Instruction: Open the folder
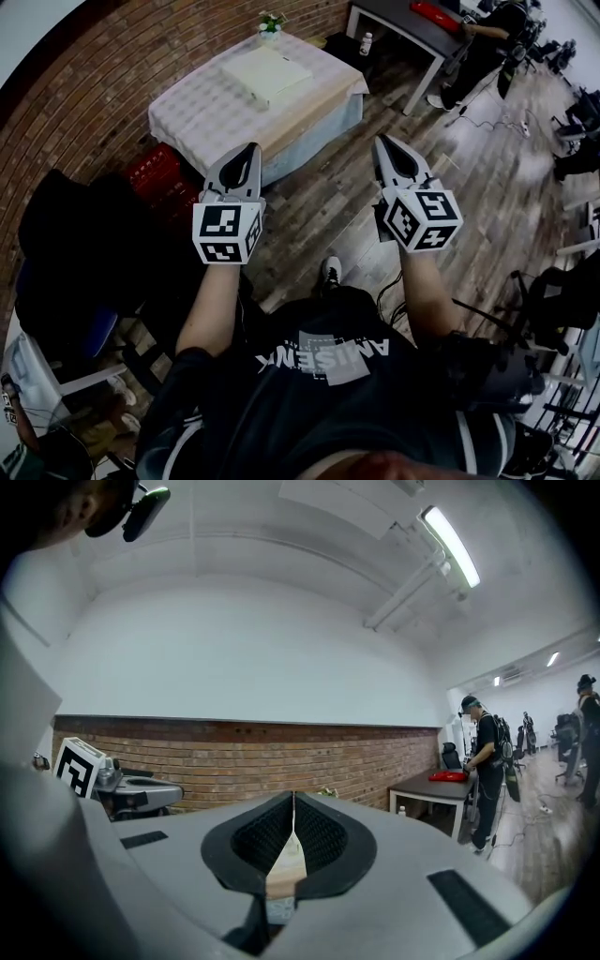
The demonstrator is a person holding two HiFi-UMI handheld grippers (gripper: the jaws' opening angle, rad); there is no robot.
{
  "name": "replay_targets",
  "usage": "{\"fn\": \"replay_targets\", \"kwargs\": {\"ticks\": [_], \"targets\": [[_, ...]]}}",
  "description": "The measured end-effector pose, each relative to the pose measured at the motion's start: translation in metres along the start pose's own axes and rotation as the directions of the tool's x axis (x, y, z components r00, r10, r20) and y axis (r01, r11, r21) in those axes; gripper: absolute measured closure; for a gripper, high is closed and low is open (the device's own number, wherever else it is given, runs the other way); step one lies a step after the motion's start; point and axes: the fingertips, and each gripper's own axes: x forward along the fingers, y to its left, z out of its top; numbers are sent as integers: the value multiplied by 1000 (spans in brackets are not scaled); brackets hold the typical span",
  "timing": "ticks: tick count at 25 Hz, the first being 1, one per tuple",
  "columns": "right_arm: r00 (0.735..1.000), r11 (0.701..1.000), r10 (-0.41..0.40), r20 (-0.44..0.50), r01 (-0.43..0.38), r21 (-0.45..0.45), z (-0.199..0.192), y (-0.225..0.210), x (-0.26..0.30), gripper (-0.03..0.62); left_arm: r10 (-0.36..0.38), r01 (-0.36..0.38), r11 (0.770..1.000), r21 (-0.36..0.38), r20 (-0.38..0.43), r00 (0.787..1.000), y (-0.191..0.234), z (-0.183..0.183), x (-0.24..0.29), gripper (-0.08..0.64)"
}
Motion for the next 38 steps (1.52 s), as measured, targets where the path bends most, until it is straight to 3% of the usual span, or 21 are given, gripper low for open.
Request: {"fn": "replay_targets", "kwargs": {"ticks": [12, 24, 31, 38], "targets": [[995, 994, 103, -12, -102, 23, 11, -111, 108, 551, 87, -85, 996, 27, -63, 994, 6, 4, 140, 546], [986, 985, 165, -18, -163, 54, 2, -221, 157, 551, 128, -125, 991, 39, -115, 985, -26, -6, 250, 546], [983, 981, 180, -23, -178, 83, -6, -235, 186, 551, 119, -113, 992, 55, -119, 986, -20, -8, 274, 546], [986, 986, 162, -36, -160, 51, -5, -245, 236, 551, 103, -103, 995, 10, -104, 989, 13, -27, 320, 546]]}}
